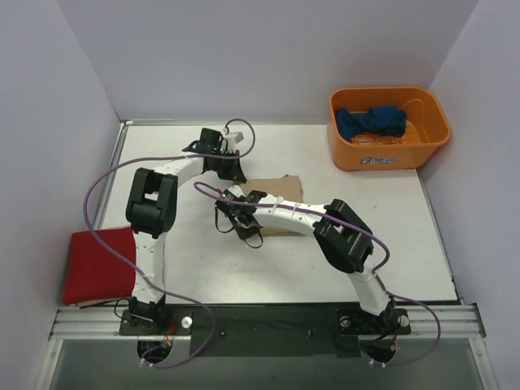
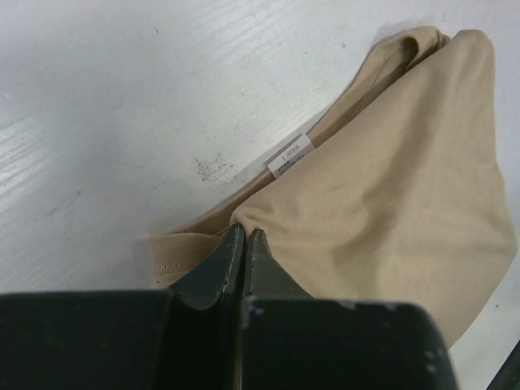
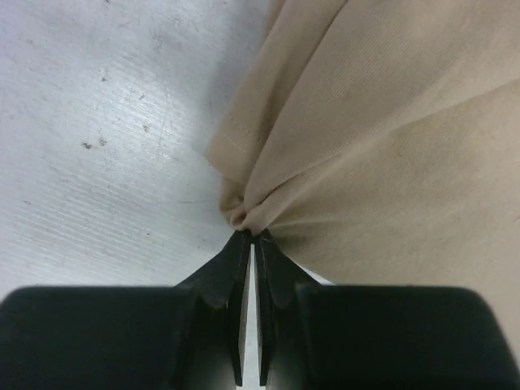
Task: Fold and stack the t-shirts
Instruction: Smooth out wrinkles on the folded tshirt
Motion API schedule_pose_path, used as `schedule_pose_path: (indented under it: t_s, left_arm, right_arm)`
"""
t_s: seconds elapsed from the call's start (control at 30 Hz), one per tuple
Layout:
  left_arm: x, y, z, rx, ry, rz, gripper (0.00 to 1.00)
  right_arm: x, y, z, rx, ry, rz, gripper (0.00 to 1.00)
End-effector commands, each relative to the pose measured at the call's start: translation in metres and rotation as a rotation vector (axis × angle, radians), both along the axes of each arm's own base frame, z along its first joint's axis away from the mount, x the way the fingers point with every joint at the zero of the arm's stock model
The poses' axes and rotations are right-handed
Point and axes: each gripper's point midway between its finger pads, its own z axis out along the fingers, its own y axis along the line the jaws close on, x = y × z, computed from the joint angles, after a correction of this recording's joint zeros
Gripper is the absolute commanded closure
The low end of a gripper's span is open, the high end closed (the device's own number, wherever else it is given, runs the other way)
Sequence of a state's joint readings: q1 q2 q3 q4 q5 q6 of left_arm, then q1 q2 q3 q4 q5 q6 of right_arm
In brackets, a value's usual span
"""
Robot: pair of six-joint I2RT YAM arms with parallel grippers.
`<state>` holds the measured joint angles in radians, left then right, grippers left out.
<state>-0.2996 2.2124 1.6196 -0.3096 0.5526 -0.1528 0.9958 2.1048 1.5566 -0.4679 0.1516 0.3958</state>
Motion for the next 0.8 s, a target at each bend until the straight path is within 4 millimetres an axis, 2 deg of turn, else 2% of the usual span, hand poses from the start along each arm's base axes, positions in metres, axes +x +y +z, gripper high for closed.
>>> schedule_pose_path:
  t_s: [0.0,0.03,0.07,0.1,0.13,0.17,0.2,0.23,0.4,0.53,0.63,0.67,0.7,0.77]
  left_arm:
    - [0.026,0.011,0.016,0.017,-0.049,0.044,1.0]
    - [0.03,0.019,0.02,0.032,-0.061,0.061,1.0]
    - [0.034,0.024,0.021,0.052,-0.084,0.061,1.0]
    - [0.034,0.029,0.026,0.059,-0.098,0.065,1.0]
    - [0.035,0.032,0.028,0.069,-0.115,0.053,1.0]
    - [0.032,0.033,0.032,0.068,-0.126,0.049,1.0]
    - [0.032,0.034,0.034,0.071,-0.137,0.036,1.0]
    - [0.029,0.035,0.036,0.075,-0.143,0.03,1.0]
    - [0.026,0.042,0.045,0.066,-0.148,0.033,1.0]
    - [0.033,0.054,0.065,0.015,-0.154,0.066,1.0]
    - [0.025,0.055,0.081,-0.047,-0.127,0.051,1.0]
    - [0.019,0.057,0.076,-0.054,-0.104,0.045,1.0]
    - [0.014,0.054,0.081,-0.061,-0.114,0.024,1.0]
    - [0.002,0.052,0.068,-0.045,-0.104,-0.012,1.0]
  right_arm:
    - [-0.015,-0.008,0.017,0.023,0.041,0.023,1.0]
    - [-0.023,-0.015,0.01,0.012,0.064,0.036,1.0]
    - [-0.028,-0.01,0.016,0.069,0.073,0.057,1.0]
    - [-0.043,-0.016,0.008,0.081,0.128,0.078,1.0]
    - [-0.042,-0.011,0.014,0.136,0.12,0.087,1.0]
    - [-0.056,-0.015,0.007,0.155,0.173,0.099,1.0]
    - [-0.054,-0.011,0.012,0.204,0.169,0.098,1.0]
    - [-0.063,-0.014,0.007,0.224,0.216,0.098,1.0]
    - [-0.07,-0.012,0.005,0.267,0.252,0.117,1.0]
    - [-0.077,-0.015,0.003,0.278,0.276,0.128,1.0]
    - [-0.08,-0.018,0.003,0.281,0.279,0.127,1.0]
    - [-0.081,-0.019,0.002,0.28,0.282,0.122,1.0]
    - [-0.081,-0.017,0.002,0.288,0.28,0.121,1.0]
    - [-0.079,-0.009,0.006,0.317,0.284,0.124,1.0]
